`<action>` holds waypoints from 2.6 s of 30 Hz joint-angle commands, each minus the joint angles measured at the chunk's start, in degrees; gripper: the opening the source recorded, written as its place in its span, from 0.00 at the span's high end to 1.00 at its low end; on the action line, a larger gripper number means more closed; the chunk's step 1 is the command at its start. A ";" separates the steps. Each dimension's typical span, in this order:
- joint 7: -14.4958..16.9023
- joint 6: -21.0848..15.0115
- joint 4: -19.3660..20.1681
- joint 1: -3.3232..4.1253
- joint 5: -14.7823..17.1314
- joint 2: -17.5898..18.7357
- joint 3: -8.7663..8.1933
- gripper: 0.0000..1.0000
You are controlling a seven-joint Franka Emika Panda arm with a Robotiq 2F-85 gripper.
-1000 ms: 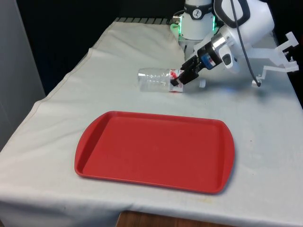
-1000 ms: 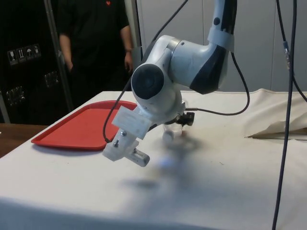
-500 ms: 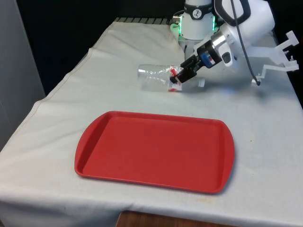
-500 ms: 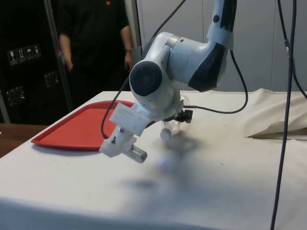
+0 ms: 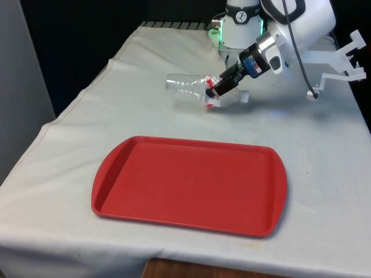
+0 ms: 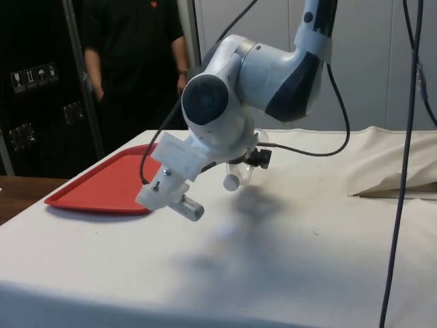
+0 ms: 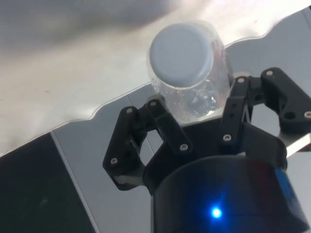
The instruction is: Place the bottle upright on the tray.
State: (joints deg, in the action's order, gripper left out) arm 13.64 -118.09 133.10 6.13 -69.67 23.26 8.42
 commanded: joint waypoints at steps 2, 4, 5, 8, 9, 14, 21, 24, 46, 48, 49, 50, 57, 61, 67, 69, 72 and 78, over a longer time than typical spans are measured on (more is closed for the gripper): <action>-0.29 -0.46 0.23 -0.23 0.11 -0.69 0.00 0.84; -0.52 -0.40 0.17 -0.23 0.11 -1.03 0.00 0.84; -0.57 -0.40 0.17 -0.29 0.11 -1.15 0.00 0.84; -0.74 -0.34 0.06 -0.29 0.11 -1.43 -0.06 0.84; -0.74 0.00 -0.06 -0.11 0.00 -1.15 -0.06 0.84; -1.09 -0.40 -0.17 -0.34 0.06 -1.95 -0.23 0.84; -1.55 -0.46 -0.63 -0.34 0.06 -2.41 -0.46 0.84; -1.72 -0.52 -0.80 -0.40 0.06 -2.64 -0.57 0.84; -3.09 -3.61 -0.92 -1.03 0.11 -3.95 -2.69 0.84; -2.58 -4.35 -0.80 -1.32 0.40 -4.70 -2.86 0.84; -2.52 -4.41 -0.86 -1.38 0.34 -4.81 -2.92 0.84; -2.46 -4.53 -0.97 -1.43 0.29 -4.93 -2.98 0.84; -2.64 -5.84 -1.72 -1.66 0.23 -5.44 -3.78 0.84; -2.75 -6.99 -2.46 -1.72 0.29 -5.44 -4.41 0.84; -2.92 -8.37 -3.21 -1.78 0.34 -5.27 -5.21 0.84; -2.98 -9.00 -3.61 -1.83 0.40 -5.16 -5.50 0.84; -3.09 -10.26 -4.41 -1.83 0.52 -4.93 -6.19 0.84; -3.09 -11.57 -5.67 -1.89 0.92 -4.53 -6.99 0.84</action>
State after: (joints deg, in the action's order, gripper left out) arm 10.43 -128.92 127.83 4.53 -69.04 18.56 1.49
